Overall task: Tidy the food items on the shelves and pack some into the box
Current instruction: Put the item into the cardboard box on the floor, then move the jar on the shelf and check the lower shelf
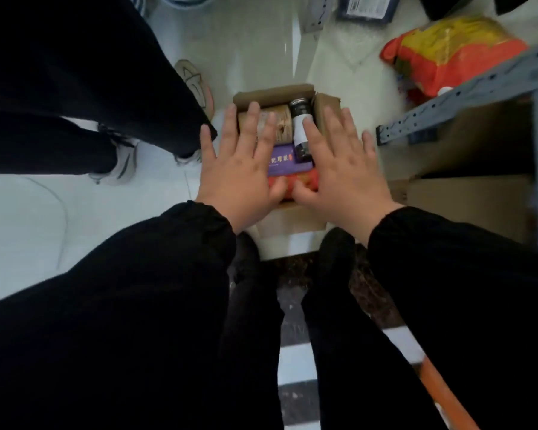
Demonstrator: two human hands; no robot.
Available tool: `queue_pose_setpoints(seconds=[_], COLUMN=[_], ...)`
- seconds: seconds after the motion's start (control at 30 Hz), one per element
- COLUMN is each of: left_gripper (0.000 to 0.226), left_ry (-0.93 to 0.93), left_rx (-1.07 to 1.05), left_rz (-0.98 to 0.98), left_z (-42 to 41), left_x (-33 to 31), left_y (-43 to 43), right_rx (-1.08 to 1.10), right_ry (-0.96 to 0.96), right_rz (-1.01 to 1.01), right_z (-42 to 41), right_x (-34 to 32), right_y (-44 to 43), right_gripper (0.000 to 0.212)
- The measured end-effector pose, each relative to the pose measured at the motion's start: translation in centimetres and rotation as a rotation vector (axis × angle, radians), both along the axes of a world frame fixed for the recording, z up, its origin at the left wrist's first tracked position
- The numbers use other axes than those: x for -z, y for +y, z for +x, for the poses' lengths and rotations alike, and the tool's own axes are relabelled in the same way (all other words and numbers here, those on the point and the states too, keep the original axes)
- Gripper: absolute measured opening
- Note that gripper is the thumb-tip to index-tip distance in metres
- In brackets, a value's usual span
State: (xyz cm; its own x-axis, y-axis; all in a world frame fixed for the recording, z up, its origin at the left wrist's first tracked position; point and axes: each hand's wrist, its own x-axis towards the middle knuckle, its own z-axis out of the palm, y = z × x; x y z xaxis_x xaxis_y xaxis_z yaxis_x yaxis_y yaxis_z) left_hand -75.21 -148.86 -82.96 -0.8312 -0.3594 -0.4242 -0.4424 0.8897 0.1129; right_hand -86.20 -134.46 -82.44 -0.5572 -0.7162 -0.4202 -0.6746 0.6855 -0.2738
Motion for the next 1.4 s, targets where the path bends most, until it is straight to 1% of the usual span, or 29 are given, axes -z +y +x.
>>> queue_pose_setpoints(seconds=[0.2, 0.37, 0.53, 0.67, 0.77, 0.87, 0.97, 1.03, 1.13, 1.23, 1.33, 1.4], left_gripper=[0.095, 0.097, 0.096, 0.089, 0.083, 0.083, 0.08, 0.081, 0.086, 0.078, 0.071, 0.069], left_ry=[0.028, 0.032, 0.063, 0.147, 0.237, 0.299, 0.339, 0.392, 0.519, 0.581, 0.596, 0.606], left_rx=[0.064, 0.106, 0.098, 0.082, 0.1, 0.138, 0.189, 0.239, 0.379, 0.566, 0.74, 0.849], left_rz=[-0.075, -0.095, -0.104, -0.117, -0.175, -0.274, -0.264, -0.252, -0.21, -0.133, -0.059, -0.035], left_z=[1.6, 4.2, 7.0, 8.9, 9.8, 9.4, 8.3, 7.5, 6.3, 5.3, 5.8, 6.8], left_x=[-16.7, -31.0, -42.5, -50.5, -55.3, -59.9, -63.7, -66.1, -69.0, -71.3, -73.0, -73.8], left_y=[-1.6, -1.9, -0.1, 3.1, 5.6, 7.7, 9.7, 10.9, 12.9, 15.7, 19.4, 22.5], right_rx=[-0.021, -0.027, -0.057, -0.085, -0.039, -0.002, 0.094, 0.194, 0.378, 0.584, 0.72, 0.805], right_ry=[-0.005, 0.046, 0.028, 0.083, 0.123, 0.208, 0.293, 0.34, 0.432, 0.484, 0.488, 0.511], right_rz=[-0.028, -0.153, -0.175, -0.256, -0.286, -0.304, -0.313, -0.326, -0.341, -0.341, -0.243, -0.181], right_z=[2.7, 5.8, 7.7, 8.8, 9.7, 10.6, 11.2, 11.6, 13.3, 16.5, 20.5, 23.4], right_x=[-15.6, -28.6, -39.8, -47.2, -52.7, -57.7, -61.7, -64.3, -67.7, -69.8, -71.2, -72.0], right_y=[0.5, 1.6, 2.7, 4.6, 6.8, 9.5, 12.4, 14.2, 17.4, 20.5, 23.8, 26.2], right_gripper=[0.091, 0.083, 0.084, 0.084, 0.081, 0.081, 0.084, 0.082, 0.08, 0.074, 0.061, 0.056])
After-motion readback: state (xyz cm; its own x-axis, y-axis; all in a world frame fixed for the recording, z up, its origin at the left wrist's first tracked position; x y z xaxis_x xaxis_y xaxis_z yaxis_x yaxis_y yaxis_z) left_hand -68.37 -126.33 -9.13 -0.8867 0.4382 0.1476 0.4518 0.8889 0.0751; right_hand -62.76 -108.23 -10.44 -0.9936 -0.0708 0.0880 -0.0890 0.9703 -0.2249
